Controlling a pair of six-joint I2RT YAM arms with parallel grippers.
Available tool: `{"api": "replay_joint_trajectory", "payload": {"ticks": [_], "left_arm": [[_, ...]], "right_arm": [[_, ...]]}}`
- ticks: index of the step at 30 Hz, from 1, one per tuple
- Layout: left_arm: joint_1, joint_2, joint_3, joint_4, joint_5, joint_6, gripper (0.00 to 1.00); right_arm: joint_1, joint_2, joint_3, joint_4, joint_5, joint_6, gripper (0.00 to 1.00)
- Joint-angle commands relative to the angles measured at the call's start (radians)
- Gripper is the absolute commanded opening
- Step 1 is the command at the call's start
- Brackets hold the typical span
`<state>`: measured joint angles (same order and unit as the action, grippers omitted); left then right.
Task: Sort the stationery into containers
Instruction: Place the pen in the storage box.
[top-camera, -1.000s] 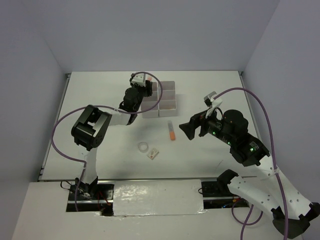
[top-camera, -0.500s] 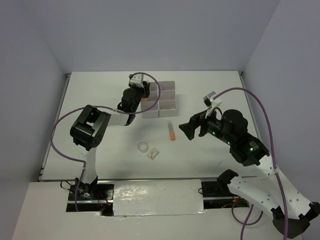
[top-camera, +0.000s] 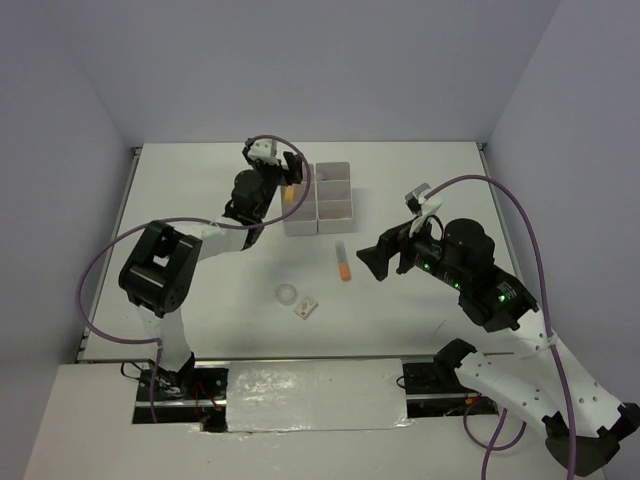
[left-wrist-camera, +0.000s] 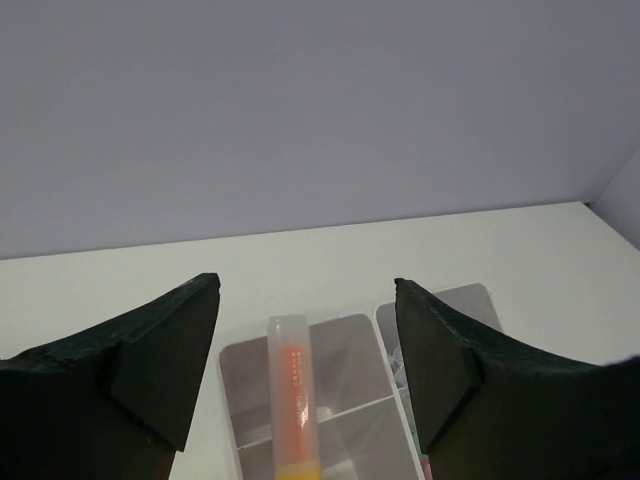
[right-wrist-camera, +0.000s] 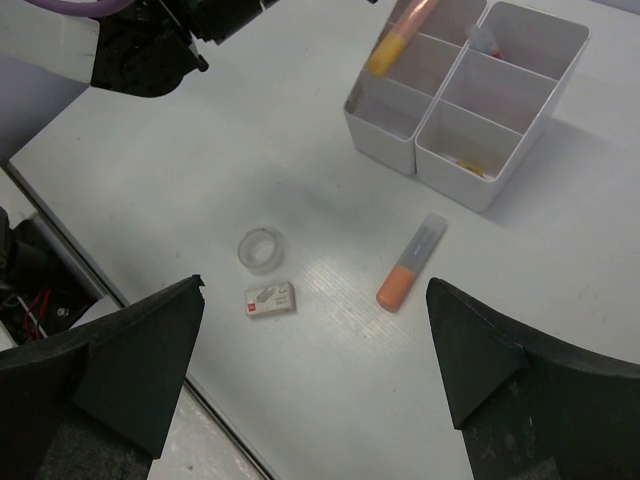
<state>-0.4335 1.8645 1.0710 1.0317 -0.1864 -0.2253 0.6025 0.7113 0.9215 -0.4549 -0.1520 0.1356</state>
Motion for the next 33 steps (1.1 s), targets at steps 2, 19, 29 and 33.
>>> {"api": "replay_joint_trajectory", "payload": {"ticks": [2,19,29,33], "left_arm": [[-0.01,-0.076,0.068,-0.206,-0.075,-0.058,0.82],[-0.065,0.106,0.667,-1.289,-0.203,-0.137,0.62],[-0.067,0.144,0.653,-1.279,-0.154,-0.135,0.61],[-0.067,0.16,0.676,-1.285,-0.151,-0.128,0.62]], "right_arm": [[0.011,0.004,-0.004,0.048,-0.012,-0.014,1.0],[0.016,0.007,-0.009,0.047,-0.008,-0.014,1.0],[0.019,0.007,-0.009,0.041,-0.017,-0.017,1.0],[0.022,0.007,-0.01,0.042,-0.017,-0.017,1.0]]}}
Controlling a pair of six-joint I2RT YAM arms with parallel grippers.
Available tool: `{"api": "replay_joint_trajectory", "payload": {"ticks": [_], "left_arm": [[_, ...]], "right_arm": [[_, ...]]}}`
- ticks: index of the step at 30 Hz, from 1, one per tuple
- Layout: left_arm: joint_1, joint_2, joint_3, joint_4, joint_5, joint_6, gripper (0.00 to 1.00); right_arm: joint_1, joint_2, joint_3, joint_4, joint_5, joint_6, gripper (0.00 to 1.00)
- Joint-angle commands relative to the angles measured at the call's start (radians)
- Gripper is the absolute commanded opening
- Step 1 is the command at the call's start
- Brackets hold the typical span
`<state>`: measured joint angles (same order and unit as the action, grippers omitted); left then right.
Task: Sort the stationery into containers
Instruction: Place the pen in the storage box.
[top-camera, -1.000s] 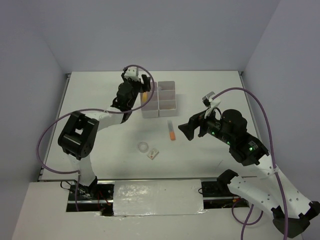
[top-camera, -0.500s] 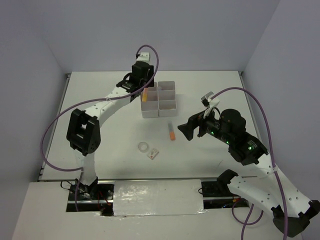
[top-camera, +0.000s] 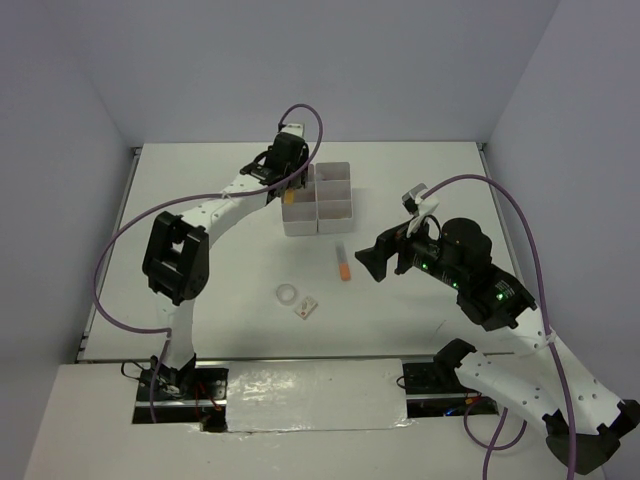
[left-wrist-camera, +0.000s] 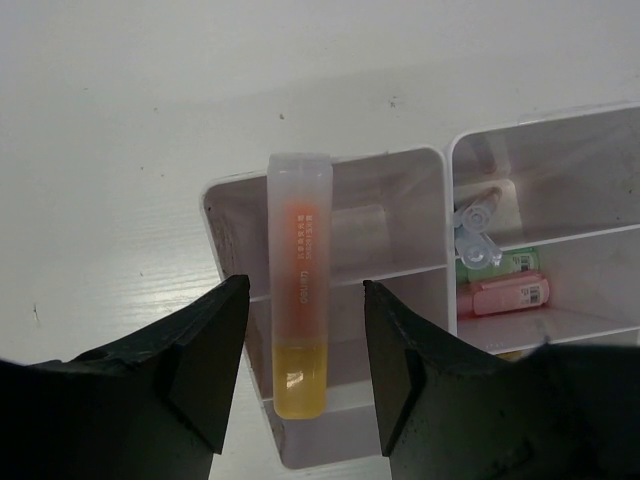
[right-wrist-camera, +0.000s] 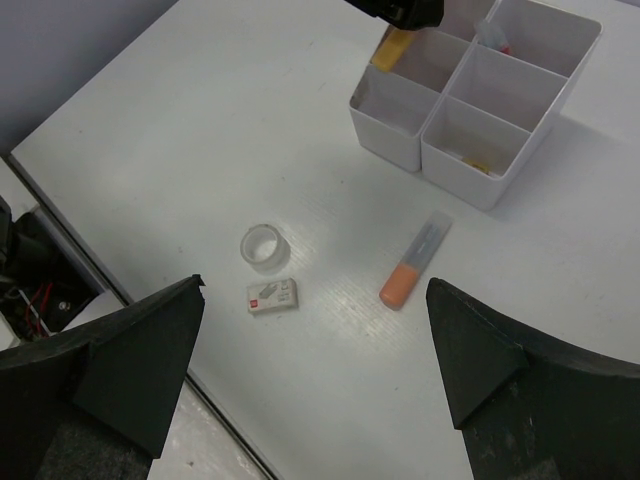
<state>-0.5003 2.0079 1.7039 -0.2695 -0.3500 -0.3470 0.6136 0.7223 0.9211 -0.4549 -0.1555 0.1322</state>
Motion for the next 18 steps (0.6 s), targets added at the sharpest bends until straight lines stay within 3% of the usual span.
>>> {"api": "replay_joint_trajectory", "payload": {"ticks": [1,10,15,18], "left_arm": [[0.0,0.02,0.051,0.012,0.009,-0.004,0.62],[0.0,0.084,0.1,0.004,-0.009,0.006,0.6],[0.0,0.12,0.138,-0.022,-0.018,0.003,0.54],[0.0,0.121,0.135,-0.019,-0.024,-0.001,0.42]], "right_arm": [[0.011,-0.004,-0.01,0.042,-0.015,-0.014,1.0],[0.015,-0.004,-0.011,0.042,-0.024,-0.017,1.0],[0.018,0.0,-0.01,0.042,-0.024,-0.02,1.0],[0.02,0.0,-0.008,0.044,-0.022,-0.02,1.0]]}}
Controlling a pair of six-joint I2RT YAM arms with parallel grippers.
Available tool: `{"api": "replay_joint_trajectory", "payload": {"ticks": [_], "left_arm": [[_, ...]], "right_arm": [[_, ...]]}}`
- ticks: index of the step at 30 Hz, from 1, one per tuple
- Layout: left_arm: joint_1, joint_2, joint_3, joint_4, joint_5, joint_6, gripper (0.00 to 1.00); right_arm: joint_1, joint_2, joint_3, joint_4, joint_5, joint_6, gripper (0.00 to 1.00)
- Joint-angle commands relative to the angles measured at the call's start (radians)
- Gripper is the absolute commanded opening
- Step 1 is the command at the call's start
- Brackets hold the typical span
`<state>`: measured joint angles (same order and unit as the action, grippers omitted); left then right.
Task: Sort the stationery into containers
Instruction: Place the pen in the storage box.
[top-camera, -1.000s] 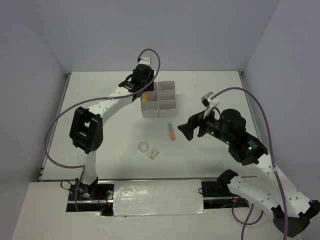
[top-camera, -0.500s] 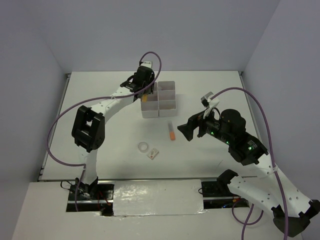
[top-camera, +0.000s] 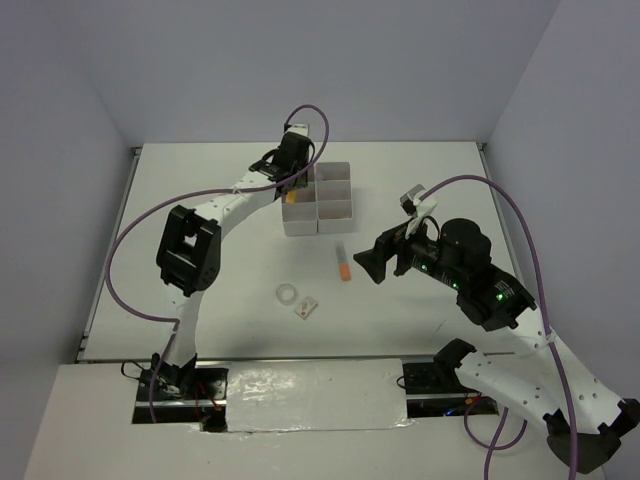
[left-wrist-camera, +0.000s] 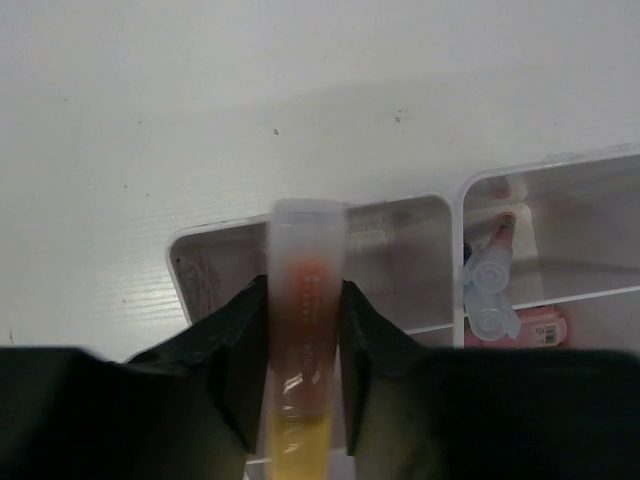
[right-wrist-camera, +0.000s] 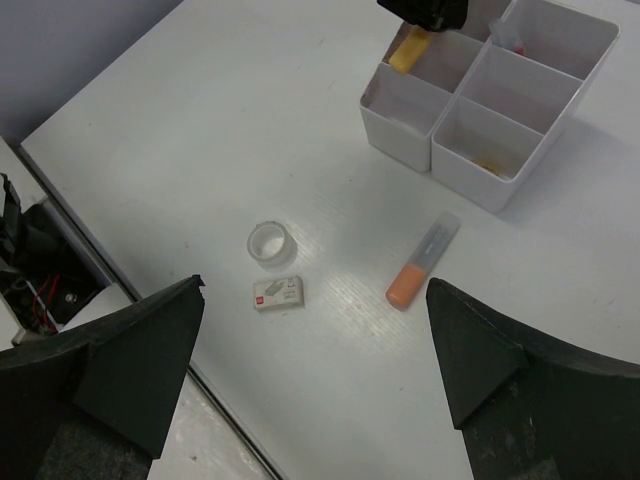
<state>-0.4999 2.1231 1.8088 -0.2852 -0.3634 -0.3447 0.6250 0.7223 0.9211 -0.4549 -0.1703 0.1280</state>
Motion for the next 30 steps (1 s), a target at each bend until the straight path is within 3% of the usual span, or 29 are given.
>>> {"api": "replay_joint_trajectory", "payload": {"ticks": [1,3,6,11,15,19,20,21,24,27,30], "left_arm": [[0.0,-0.002,0.026,-0.002,-0.015,-0.008,0.32],[0.0,-0.027,0.008,0.006,-0.019,-0.014,0.13],[0.0,-0.067,-0.029,0.026,-0.02,-0.016,0.02],[-0.002,-0.172,-0.063,0.046,-0.014,-0.005,0.0],[-0.008,-0.337,-0.185,0.154,0.0,0.007,0.0],[-0.008,-0.508,-0.483,0.563,-0.002,0.036,0.0],[-0.006,-0.526,-0.541,0.763,-0.015,0.042,0.0],[-0.008,-0.544,-0.642,0.864,-0.02,0.073,0.0],[-0.008,-0.513,-0.759,1.208,-0.011,0.142,0.0],[-0.008,-0.43,-0.775,1.419,0.062,0.187,0.0],[-0.006,-0.338,-0.72,1.474,0.118,0.194,0.0]], "right_arm": [[0.012,0.0,-0.008,0.044,-0.008,-0.018,1.0],[0.009,0.006,-0.007,0.042,-0.006,-0.018,1.0],[0.012,0.011,-0.004,0.042,-0.008,-0.018,1.0],[0.012,0.016,-0.004,0.044,-0.009,-0.019,1.0],[0.013,0.02,-0.005,0.041,-0.012,-0.019,1.0],[0.019,0.025,-0.007,0.044,-0.015,-0.021,1.0],[0.018,0.028,-0.005,0.044,-0.015,-0.021,1.0],[0.021,0.029,-0.004,0.042,-0.014,-0.021,1.0],[0.024,0.031,-0.002,0.038,-0.017,-0.025,1.0],[0.027,0.035,-0.001,0.033,-0.018,-0.028,1.0],[0.033,0.039,-0.002,0.028,-0.015,-0.03,1.0]]}}
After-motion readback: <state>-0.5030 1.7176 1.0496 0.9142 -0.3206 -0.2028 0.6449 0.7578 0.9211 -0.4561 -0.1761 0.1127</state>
